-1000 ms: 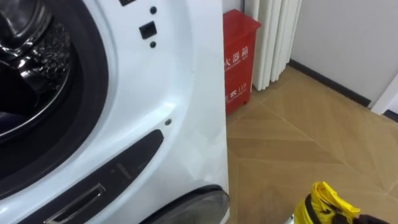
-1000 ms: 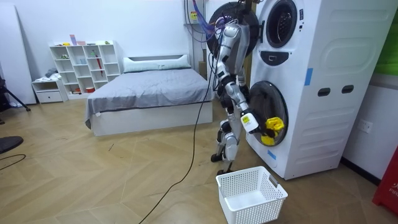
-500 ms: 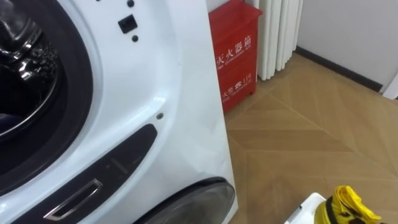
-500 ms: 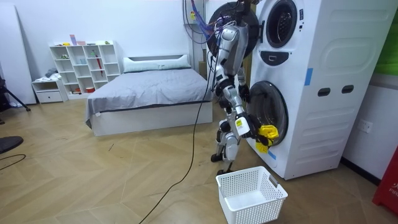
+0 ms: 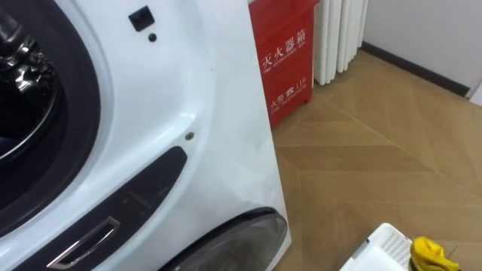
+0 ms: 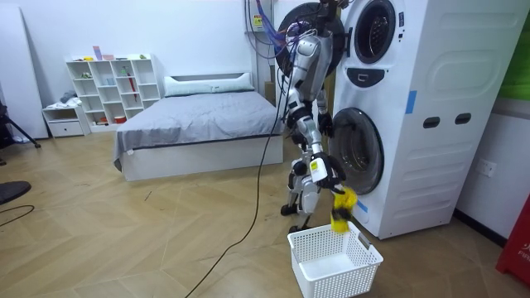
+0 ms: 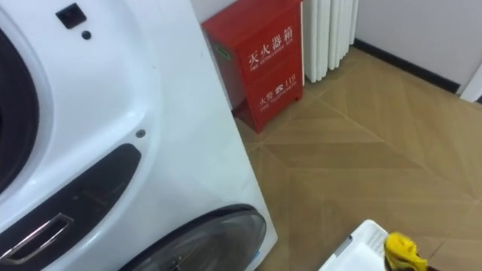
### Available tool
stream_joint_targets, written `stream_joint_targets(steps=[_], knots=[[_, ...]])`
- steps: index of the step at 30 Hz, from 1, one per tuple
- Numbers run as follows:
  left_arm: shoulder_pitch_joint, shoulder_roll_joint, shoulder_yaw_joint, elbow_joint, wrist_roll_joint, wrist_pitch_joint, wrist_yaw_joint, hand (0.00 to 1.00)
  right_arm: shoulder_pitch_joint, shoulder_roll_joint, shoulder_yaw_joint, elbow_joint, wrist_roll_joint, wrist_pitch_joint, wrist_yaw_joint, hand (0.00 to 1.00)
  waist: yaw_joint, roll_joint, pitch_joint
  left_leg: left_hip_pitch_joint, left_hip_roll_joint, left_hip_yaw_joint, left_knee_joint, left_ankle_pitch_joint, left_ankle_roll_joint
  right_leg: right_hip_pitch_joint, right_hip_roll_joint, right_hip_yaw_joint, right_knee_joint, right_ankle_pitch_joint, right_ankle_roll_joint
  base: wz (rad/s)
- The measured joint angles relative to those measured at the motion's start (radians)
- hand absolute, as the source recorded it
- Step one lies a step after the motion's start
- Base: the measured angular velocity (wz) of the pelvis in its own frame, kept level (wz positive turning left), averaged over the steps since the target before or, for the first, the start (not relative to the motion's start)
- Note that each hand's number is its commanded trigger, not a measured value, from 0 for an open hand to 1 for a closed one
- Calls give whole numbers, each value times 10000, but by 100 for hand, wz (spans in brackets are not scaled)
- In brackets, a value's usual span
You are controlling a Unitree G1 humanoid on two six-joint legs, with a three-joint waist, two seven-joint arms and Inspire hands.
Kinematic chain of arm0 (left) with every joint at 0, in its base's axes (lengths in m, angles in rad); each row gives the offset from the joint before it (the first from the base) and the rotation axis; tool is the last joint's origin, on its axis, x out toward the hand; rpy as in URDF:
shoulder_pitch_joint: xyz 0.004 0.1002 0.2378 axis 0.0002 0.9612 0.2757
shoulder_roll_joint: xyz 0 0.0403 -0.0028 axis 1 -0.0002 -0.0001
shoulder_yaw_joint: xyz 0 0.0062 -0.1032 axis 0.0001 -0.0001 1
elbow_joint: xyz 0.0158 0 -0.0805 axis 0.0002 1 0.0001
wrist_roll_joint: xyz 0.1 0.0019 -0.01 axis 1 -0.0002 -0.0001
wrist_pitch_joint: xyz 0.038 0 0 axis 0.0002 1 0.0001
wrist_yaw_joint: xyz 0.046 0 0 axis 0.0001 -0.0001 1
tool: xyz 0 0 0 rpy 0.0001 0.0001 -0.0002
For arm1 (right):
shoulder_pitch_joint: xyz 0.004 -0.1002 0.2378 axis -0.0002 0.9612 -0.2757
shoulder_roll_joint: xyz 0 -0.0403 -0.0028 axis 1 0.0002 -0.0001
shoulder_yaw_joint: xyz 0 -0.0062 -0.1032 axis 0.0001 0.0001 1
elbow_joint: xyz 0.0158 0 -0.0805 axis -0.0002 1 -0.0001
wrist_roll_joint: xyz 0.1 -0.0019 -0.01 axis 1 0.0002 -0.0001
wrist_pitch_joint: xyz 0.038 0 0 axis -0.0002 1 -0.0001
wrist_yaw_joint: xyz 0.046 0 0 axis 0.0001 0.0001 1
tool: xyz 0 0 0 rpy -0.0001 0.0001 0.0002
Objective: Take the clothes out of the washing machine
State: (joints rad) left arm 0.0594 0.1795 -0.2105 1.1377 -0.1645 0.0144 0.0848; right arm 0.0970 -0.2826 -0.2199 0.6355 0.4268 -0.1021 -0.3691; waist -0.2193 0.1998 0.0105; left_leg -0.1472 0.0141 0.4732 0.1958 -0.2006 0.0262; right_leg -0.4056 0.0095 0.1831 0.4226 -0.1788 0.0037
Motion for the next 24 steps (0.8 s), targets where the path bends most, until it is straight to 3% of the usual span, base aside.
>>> stream_joint_targets(steps=[7,12,19,24], knots=[[119,-8,24,-2,2,-2,6,0,26,2,-20,-171,-14,-191,-215,0,-228,-81,17,32,-44,-70,1,1,1,15,-49,-47,98,-90,2,2],[152,10,95,-8,12,-34,7,0,138,14,-101,-168,15,-191,-209,0,-233,-296,-9,64,-38,-76,2,1,1,70,-50,-52,61,-88,3,0],[428,48,93,-259,6,-276,7,0,317,5,-174,-161,34,-225,-203,0,-248,-432,-72,204,54,-180,-14,-1,0,433,-38,-213,-447,70,14,2],[569,54,92,-289,-3,-439,7,0,404,9,-402,105,241,-339,-40,0,-249,-457,-70,351,47,-273,-85,-1,0,683,-45,-266,-510,87,25,5]])
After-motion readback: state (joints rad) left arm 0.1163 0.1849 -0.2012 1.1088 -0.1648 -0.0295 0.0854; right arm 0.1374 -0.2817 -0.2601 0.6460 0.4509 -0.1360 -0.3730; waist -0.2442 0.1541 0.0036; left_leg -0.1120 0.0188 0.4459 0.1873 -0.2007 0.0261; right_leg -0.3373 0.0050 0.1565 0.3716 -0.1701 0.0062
